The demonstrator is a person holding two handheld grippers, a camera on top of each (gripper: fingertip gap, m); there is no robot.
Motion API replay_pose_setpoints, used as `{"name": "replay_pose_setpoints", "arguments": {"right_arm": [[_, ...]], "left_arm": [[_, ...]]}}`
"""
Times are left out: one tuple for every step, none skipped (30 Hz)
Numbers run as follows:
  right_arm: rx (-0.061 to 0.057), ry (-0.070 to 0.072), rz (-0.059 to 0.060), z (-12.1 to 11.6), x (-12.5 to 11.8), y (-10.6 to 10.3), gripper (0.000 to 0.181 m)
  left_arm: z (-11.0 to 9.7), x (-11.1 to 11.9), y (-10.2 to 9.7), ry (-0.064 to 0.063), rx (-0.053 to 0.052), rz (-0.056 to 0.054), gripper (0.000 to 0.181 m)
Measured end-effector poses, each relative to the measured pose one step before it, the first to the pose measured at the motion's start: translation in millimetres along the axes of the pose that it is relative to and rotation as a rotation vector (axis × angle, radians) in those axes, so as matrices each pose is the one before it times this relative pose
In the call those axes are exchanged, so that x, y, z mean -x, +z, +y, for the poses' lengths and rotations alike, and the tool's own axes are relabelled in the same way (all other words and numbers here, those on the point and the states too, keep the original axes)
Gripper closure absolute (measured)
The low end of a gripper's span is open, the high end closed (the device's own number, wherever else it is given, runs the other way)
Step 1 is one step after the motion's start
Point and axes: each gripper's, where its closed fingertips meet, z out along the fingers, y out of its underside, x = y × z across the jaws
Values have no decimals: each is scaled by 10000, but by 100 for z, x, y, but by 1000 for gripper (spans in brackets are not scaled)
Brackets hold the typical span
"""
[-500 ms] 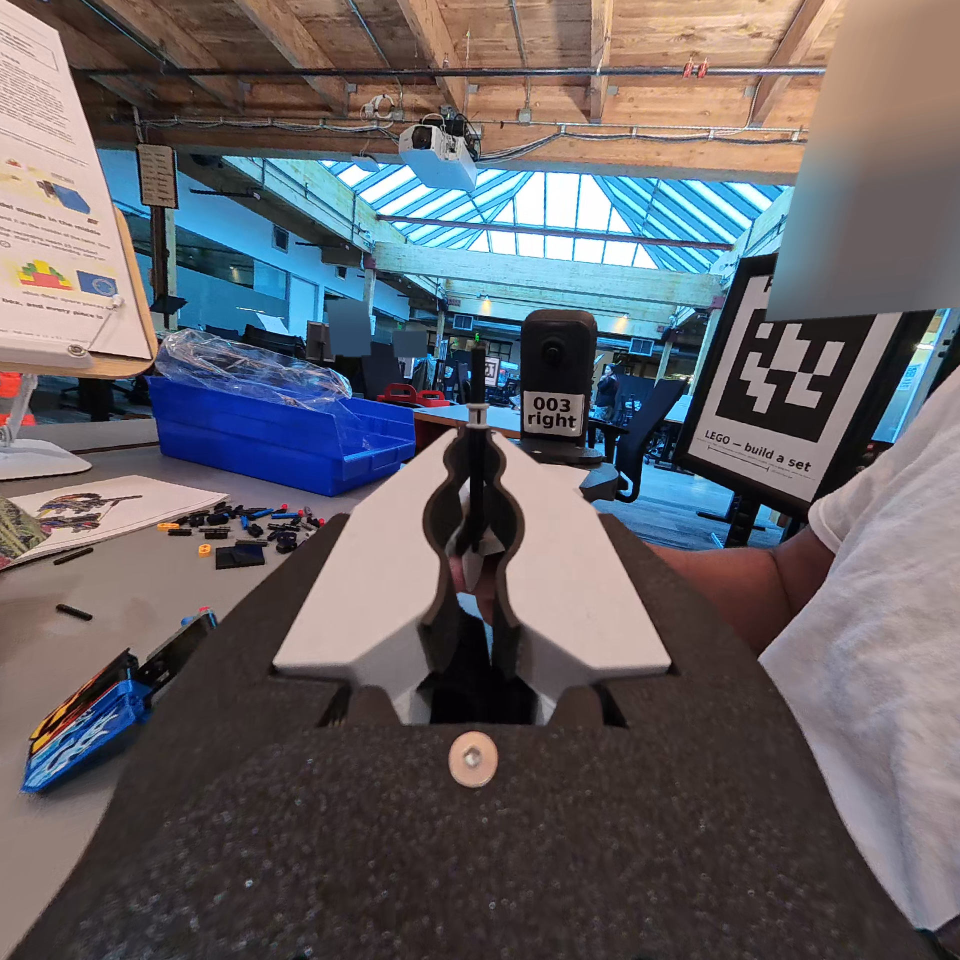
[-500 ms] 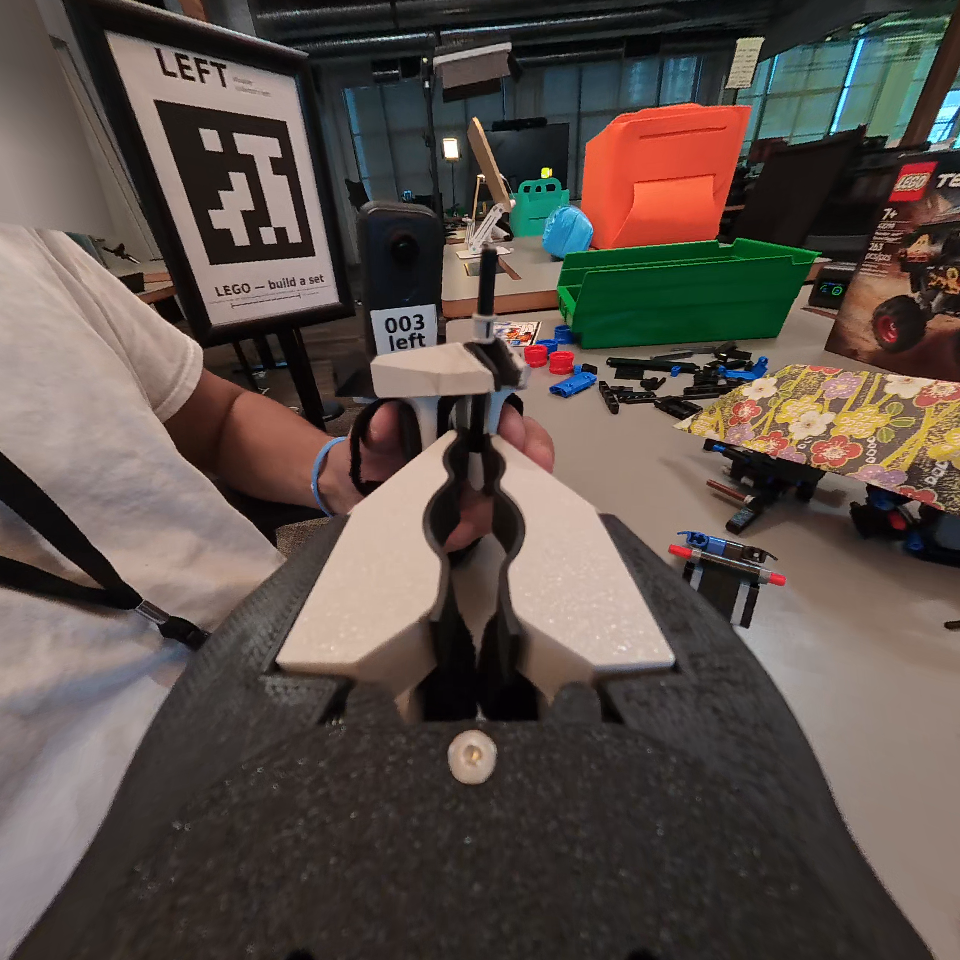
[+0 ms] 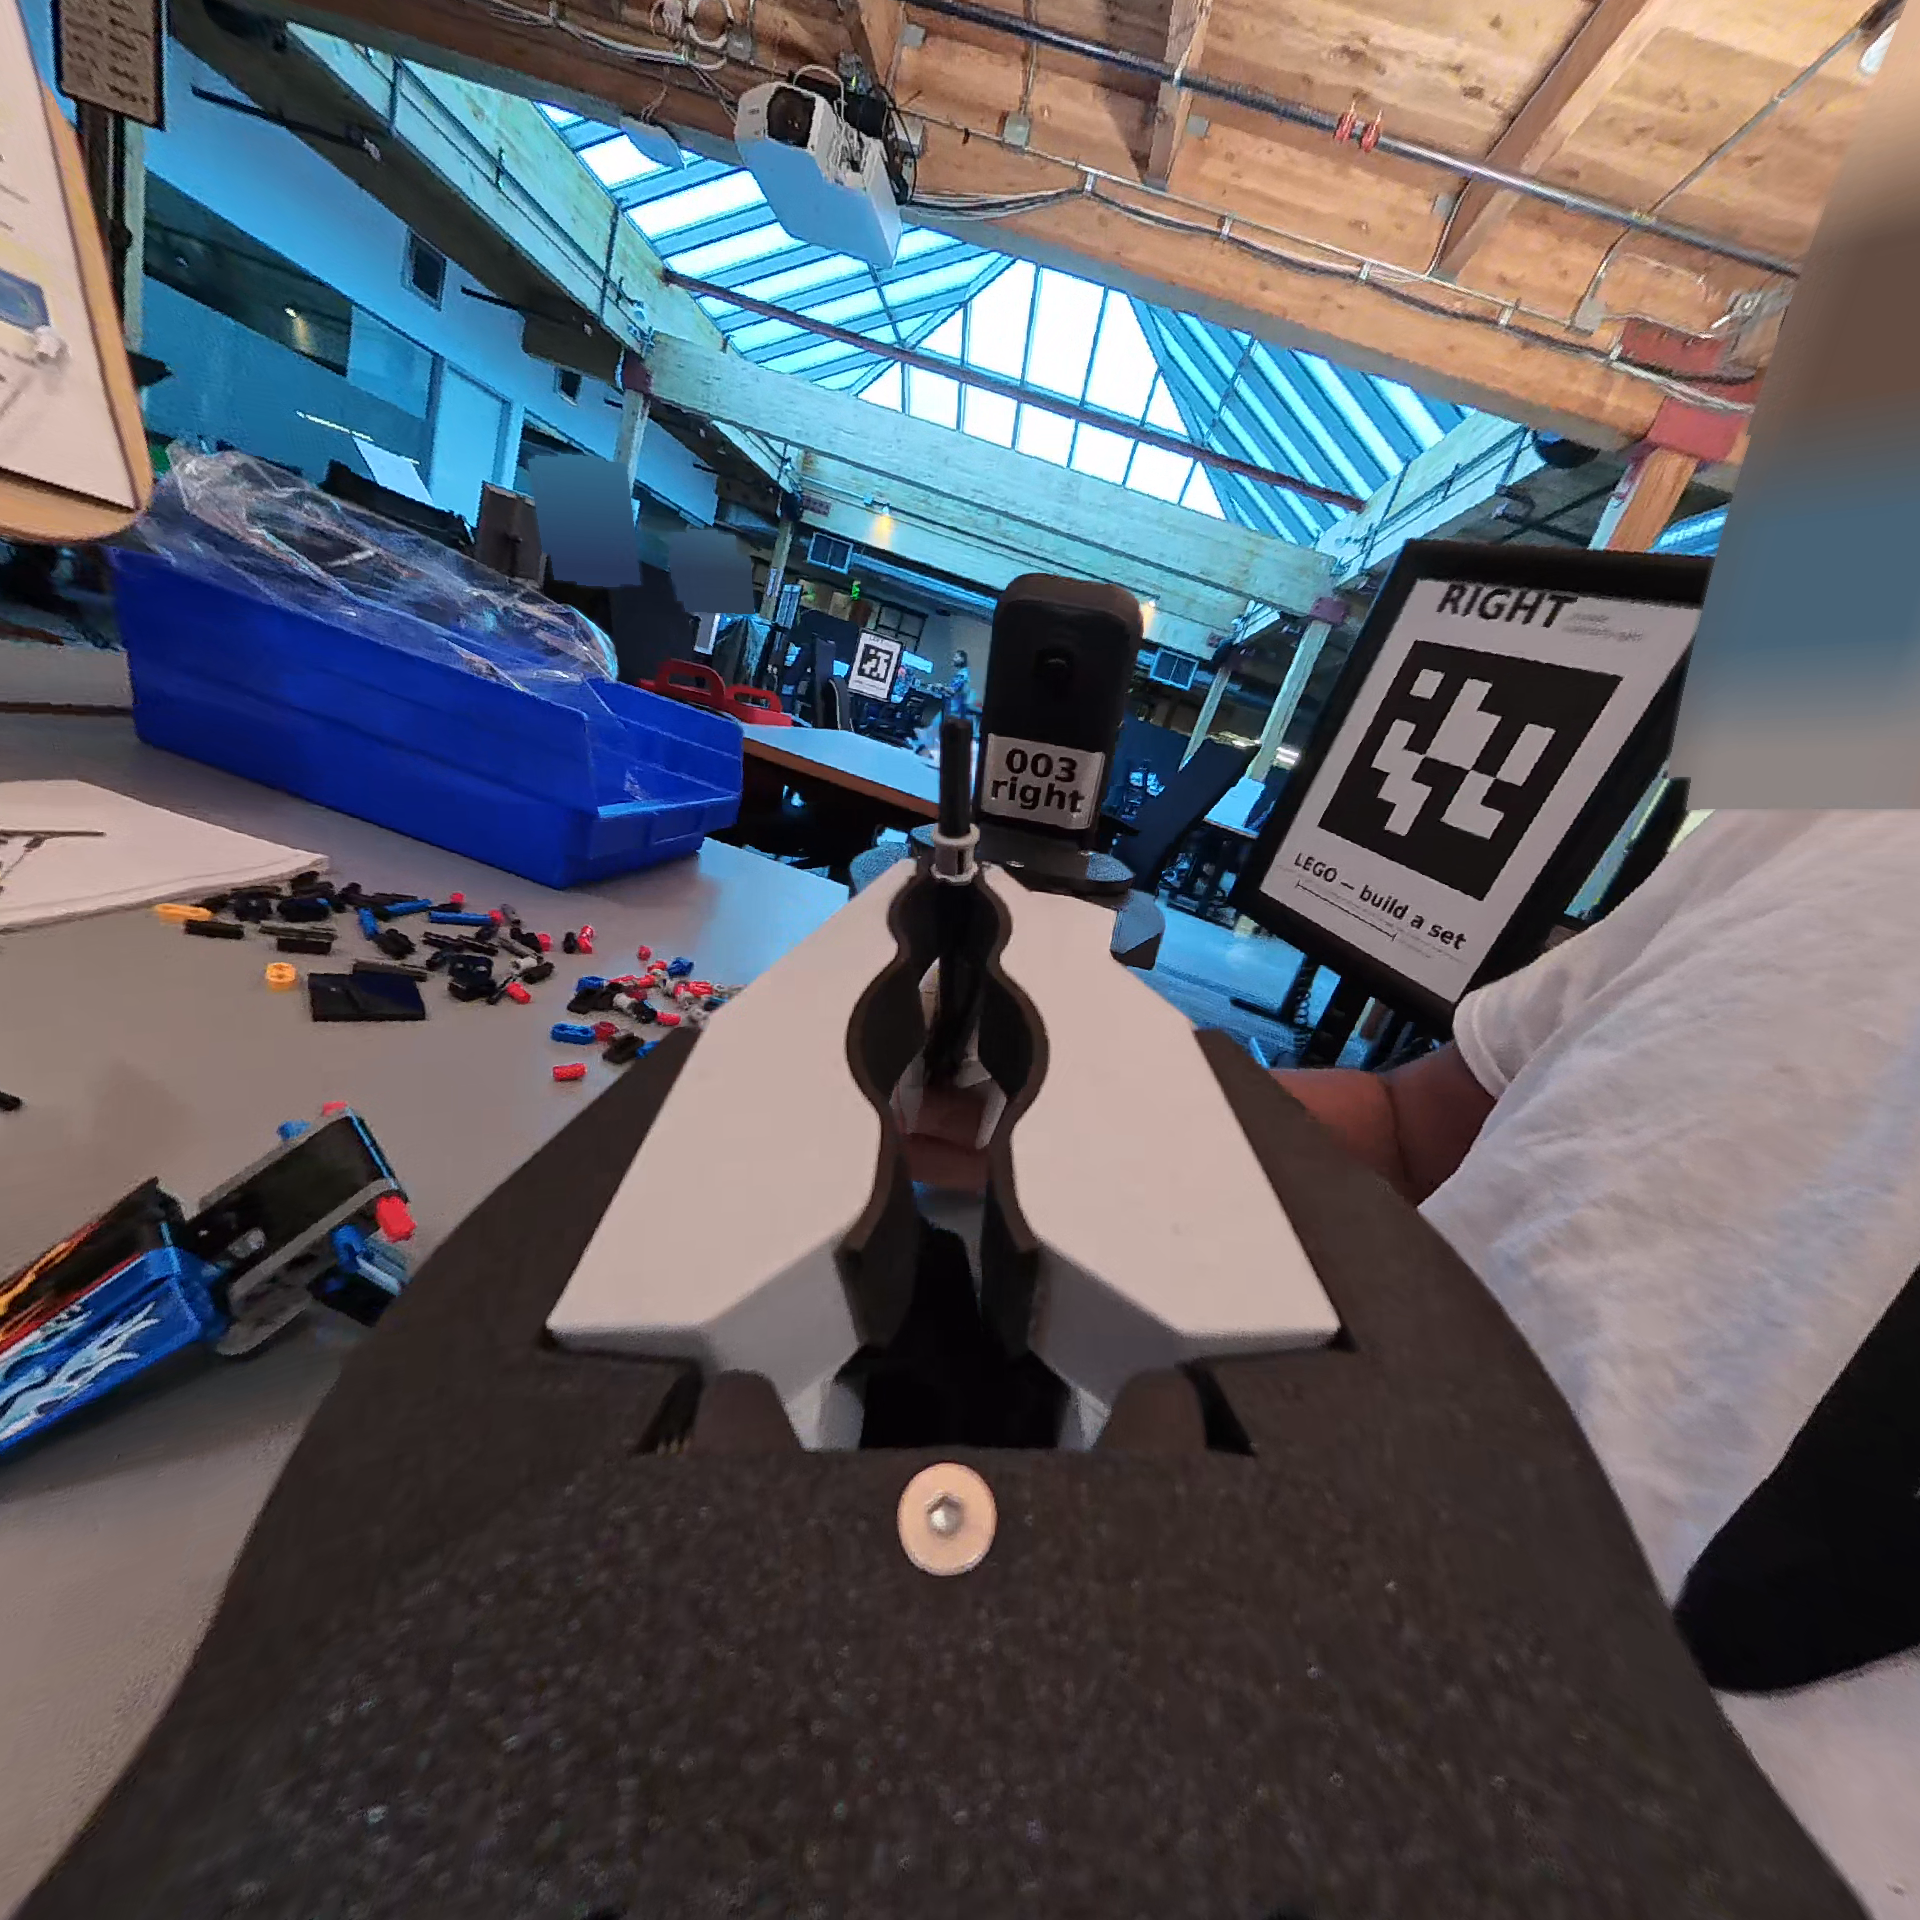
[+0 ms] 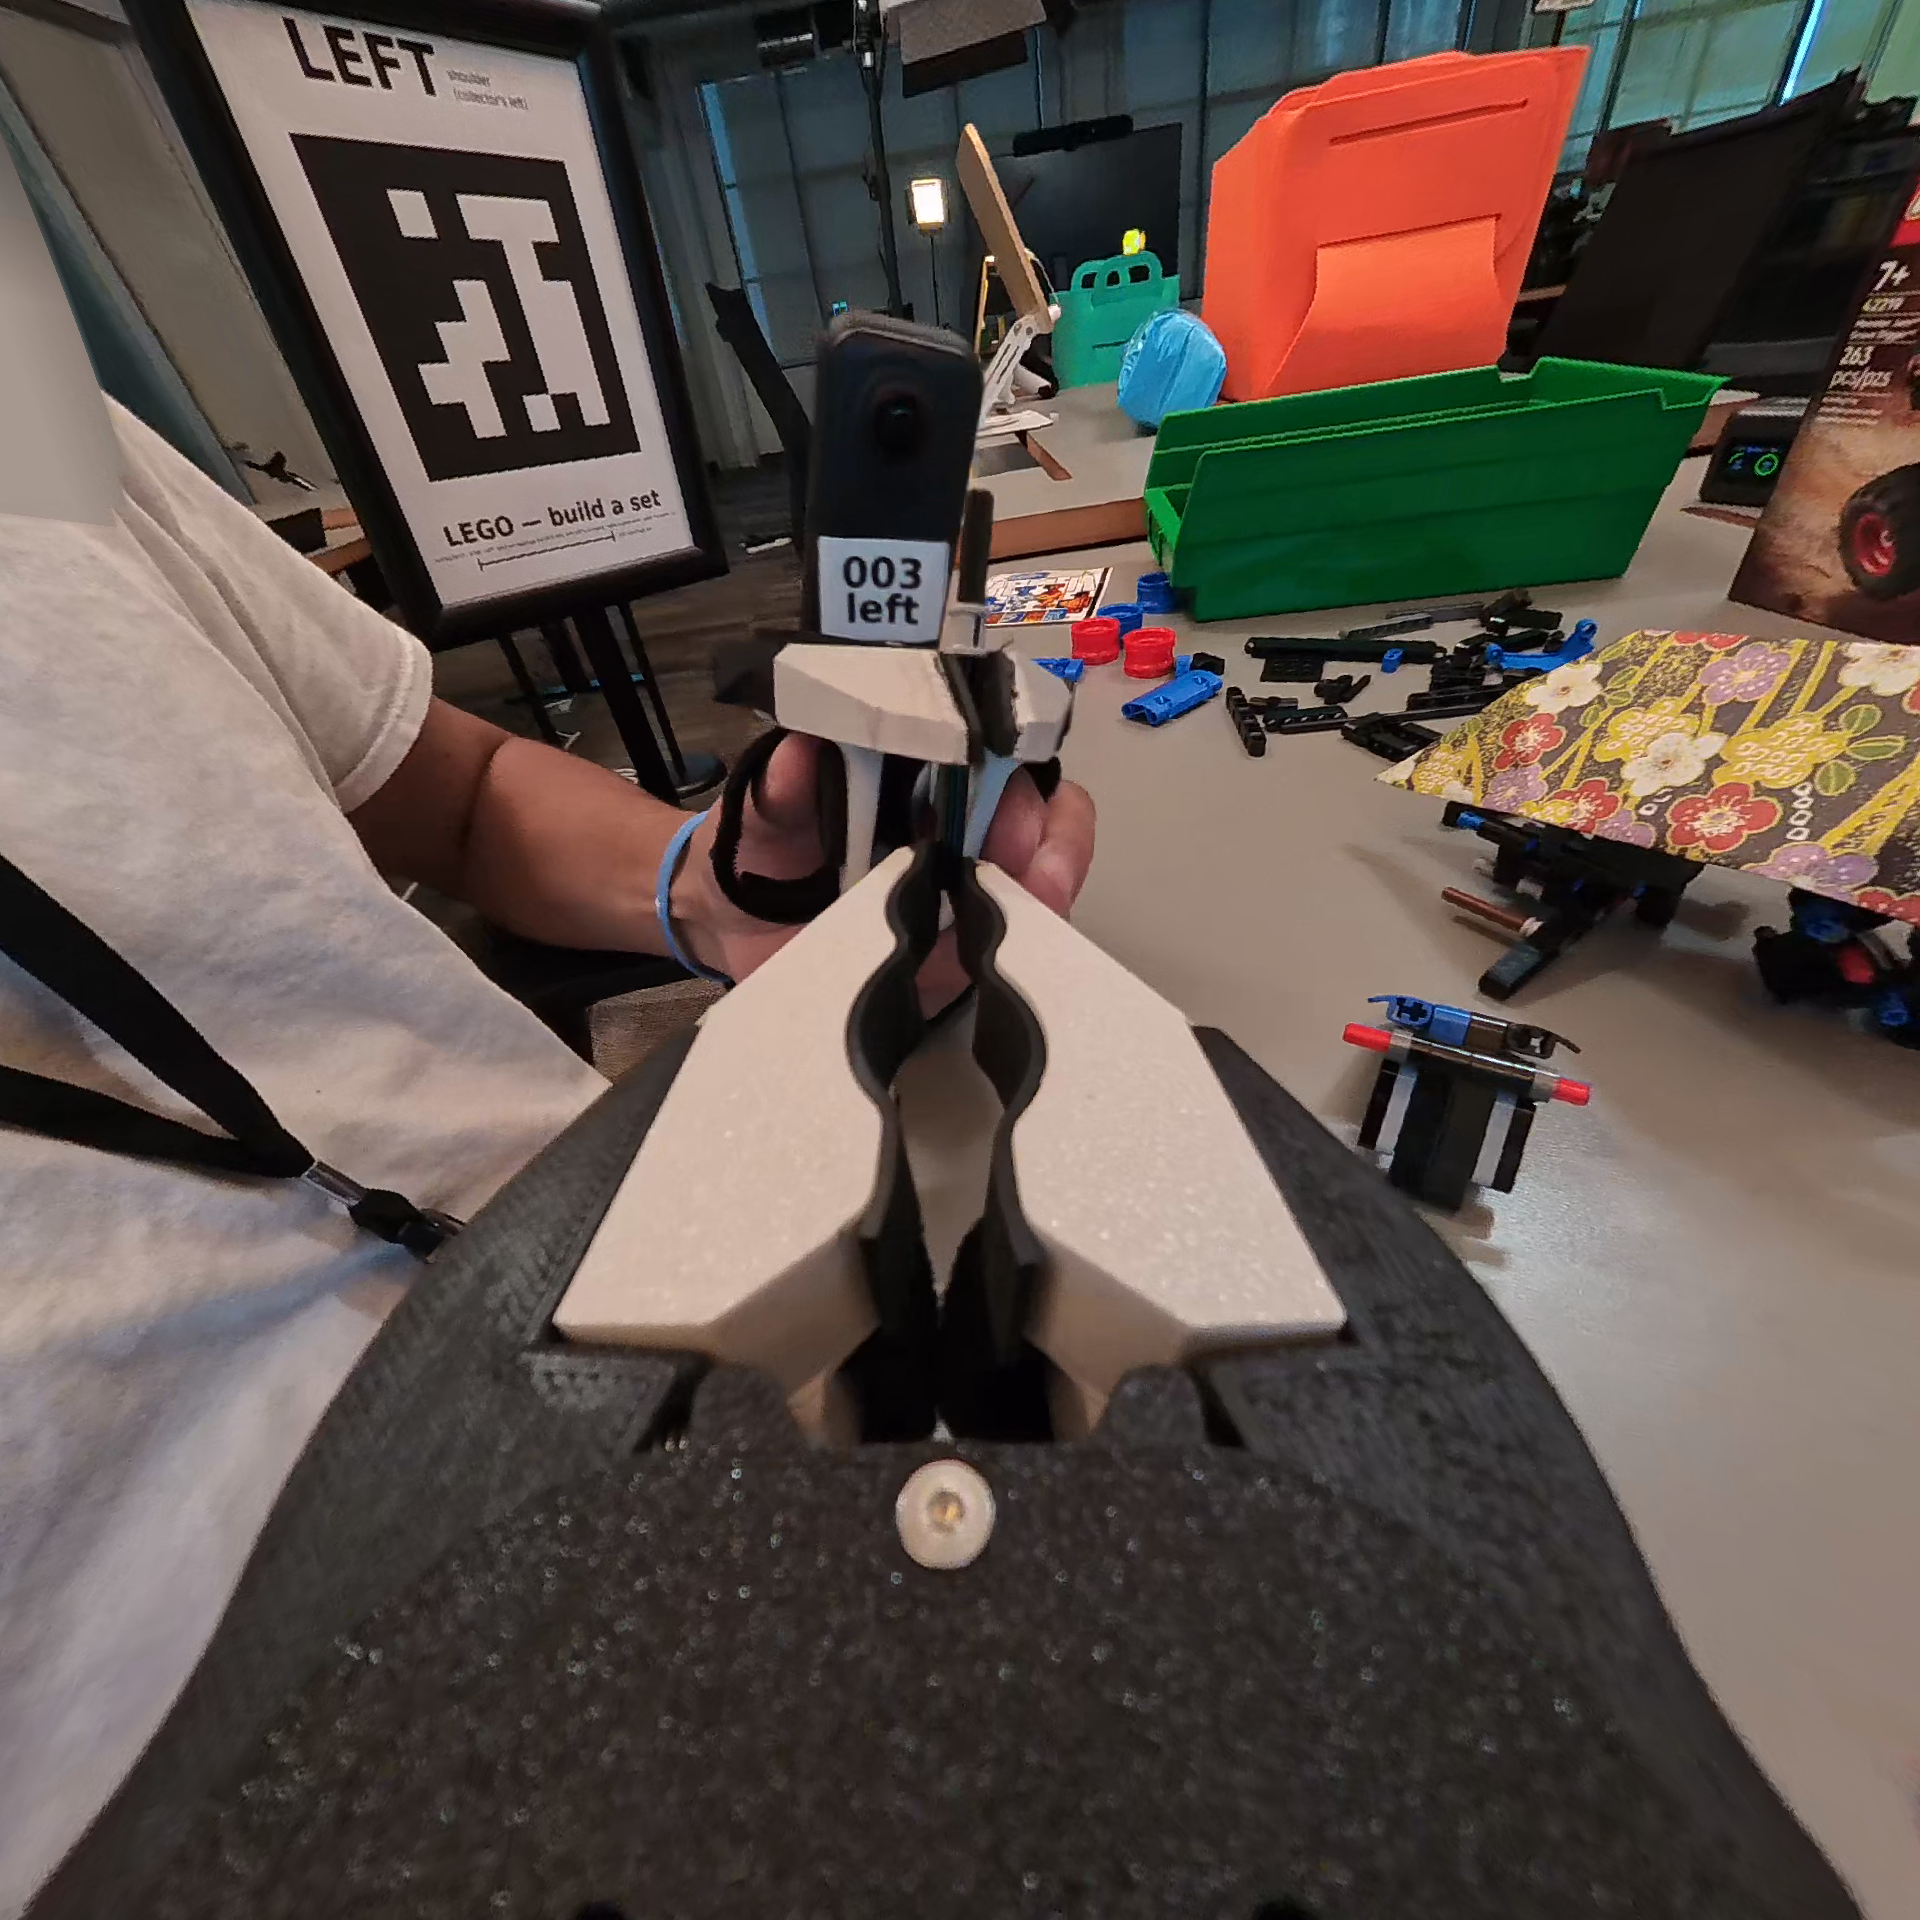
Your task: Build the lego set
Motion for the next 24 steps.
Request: {"name": "replay_pose_setpoints", "arguments": {"right_arm": [[-55,146,-53,32,-46,58,179],[-74,103,-89,-9,12,21,179],[-41,59,-33,62,-66,7,179],[-126,213,-33,-93,-127,-27,179],[-69,261,-3,-27,-198,-2,179],[18,63,143,95,-368,-81,179],[12,-61,202,21,-376,-128,178],[37,-4,66,0,-154,-60,178],[43,-10,8,26,-27,-5,178],[2,-31,47,12,-46,0,178],[-18,9,22,12,-46,1,178],[-67,50,31,-64,-92,-45,178],[-39,70,26,-34,-99,-37,178],[-12,11,70,8,-130,-41,179],[1,45,99,15,-210,-86,178],[-90,91,-6,-117,-73,-121,178],[7,54,-70,11,49,-47,179],[53,-76,17,78,44,41,179],[82,-99,35,105,55,97,178],[25,-53,21,34,48,81,178],[-19,21,-3,-21,-3,21,179],[-37,65,-23,-49,-23,-44,179],[-73,55,-20,-95,-27,-83,179],[-18,52,-21,-11,-17,-50,179]], "left_arm": [[-21,107,-47,-130,-16,24,181],[-30,20,-1,-136,-67,49,181],[54,65,29,20,12,-43,181],[-62,150,6,-41,5,-51,181],[10,253,7,-185,86,-27,180],[125,420,-30,-268,195,-58,180],[53,386,-53,-251,98,-70,180],[9,68,-5,-92,0,11,179],[17,3,7,68,-10,-67,179],[-9,54,3,88,-28,-118,179],[-17,61,-12,-4,-34,-74,179],[-47,75,-32,-88,-61,-46,179],[-26,57,2,-88,-40,-36,178],[-149,-45,-13,-56,-114,20,173],[-491,-47,-198,-131,-336,51,169],[-406,78,-238,-131,-297,5,170],[-138,105,-133,-87,-98,8,174],[16,-3,19,-52,29,44,174],[33,-27,62,34,43,8,174],[109,-15,52,109,67,-33,173],[57,43,7,120,38,-89,173],[-54,39,-52,104,-35,-71,176],[-1,31,-28,94,14,-56,177],[24,88,-27,70,48,-64,177]]}}
